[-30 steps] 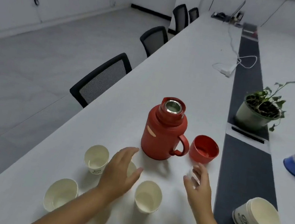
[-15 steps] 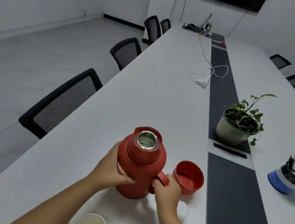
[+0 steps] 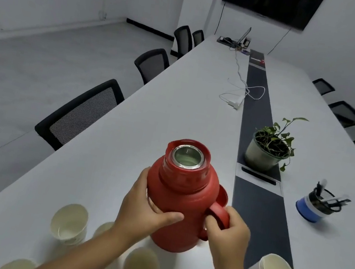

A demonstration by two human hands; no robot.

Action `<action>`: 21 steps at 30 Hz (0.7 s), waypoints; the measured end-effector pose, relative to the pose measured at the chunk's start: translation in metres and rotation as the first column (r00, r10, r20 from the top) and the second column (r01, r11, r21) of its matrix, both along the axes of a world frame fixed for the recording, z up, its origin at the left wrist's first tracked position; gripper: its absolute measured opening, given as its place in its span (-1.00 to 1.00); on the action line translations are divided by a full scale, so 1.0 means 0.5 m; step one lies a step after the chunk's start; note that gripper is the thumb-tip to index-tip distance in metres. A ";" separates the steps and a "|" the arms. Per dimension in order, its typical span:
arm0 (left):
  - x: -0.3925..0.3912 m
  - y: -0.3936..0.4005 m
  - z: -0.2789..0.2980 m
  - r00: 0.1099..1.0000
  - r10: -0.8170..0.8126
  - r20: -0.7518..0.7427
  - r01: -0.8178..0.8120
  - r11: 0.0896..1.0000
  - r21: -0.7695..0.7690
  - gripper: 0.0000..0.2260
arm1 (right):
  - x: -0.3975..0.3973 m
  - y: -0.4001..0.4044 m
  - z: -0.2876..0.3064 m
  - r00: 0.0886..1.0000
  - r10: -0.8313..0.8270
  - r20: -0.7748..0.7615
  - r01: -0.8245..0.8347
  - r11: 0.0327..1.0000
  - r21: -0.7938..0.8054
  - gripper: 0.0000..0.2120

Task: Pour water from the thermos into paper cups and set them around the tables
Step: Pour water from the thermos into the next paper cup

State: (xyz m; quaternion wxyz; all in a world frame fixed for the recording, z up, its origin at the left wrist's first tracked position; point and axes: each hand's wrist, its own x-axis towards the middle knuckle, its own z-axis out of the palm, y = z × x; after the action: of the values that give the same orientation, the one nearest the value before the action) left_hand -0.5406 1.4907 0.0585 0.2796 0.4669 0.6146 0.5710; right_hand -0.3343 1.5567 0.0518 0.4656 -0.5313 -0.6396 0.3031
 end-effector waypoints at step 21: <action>0.269 -0.284 -0.086 0.916 0.118 0.383 -0.026 0.971 -0.238 0.05 | 0.240 -0.241 0.073 0.922 0.185 0.340 -0.210 0.977 0.038 -0.57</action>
State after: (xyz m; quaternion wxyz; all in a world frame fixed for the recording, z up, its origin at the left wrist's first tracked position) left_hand -0.4062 1.3486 0.0154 0.4280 0.2841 0.6239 0.5889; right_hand -0.2141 1.4363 0.0883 0.3367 -0.4902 -0.7703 0.2302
